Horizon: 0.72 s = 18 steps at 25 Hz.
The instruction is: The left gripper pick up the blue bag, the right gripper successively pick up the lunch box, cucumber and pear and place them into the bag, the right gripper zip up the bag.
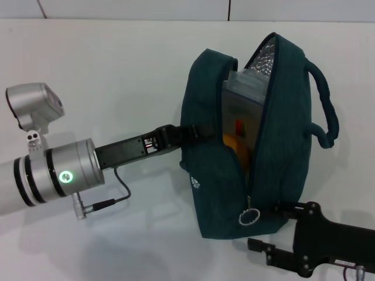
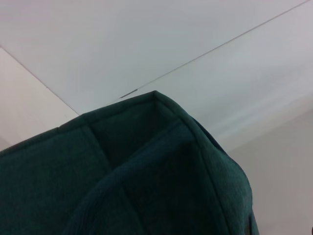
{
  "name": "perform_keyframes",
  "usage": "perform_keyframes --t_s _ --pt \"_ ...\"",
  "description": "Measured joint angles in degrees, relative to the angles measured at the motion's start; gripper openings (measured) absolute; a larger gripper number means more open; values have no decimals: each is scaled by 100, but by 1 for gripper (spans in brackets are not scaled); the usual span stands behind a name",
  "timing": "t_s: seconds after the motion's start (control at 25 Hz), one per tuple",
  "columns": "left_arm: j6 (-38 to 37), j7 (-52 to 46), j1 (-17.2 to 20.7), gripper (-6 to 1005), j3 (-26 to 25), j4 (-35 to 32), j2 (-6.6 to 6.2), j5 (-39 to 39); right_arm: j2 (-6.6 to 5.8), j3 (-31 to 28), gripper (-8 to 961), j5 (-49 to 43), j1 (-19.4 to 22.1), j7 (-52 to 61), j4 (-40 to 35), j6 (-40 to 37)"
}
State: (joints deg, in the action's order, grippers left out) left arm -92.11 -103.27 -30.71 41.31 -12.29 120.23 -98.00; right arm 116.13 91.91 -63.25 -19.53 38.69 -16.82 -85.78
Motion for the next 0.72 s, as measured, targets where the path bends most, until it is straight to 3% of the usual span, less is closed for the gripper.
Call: perform_keyframes --t_s 0.2,0.72 --pt "0 0 6 49 0 6 0 0 3 756 548 602 -26 6 -102 166" --pt "-9 0 61 49 0 7 0 -2 -2 803 519 776 19 -16 -111 159"
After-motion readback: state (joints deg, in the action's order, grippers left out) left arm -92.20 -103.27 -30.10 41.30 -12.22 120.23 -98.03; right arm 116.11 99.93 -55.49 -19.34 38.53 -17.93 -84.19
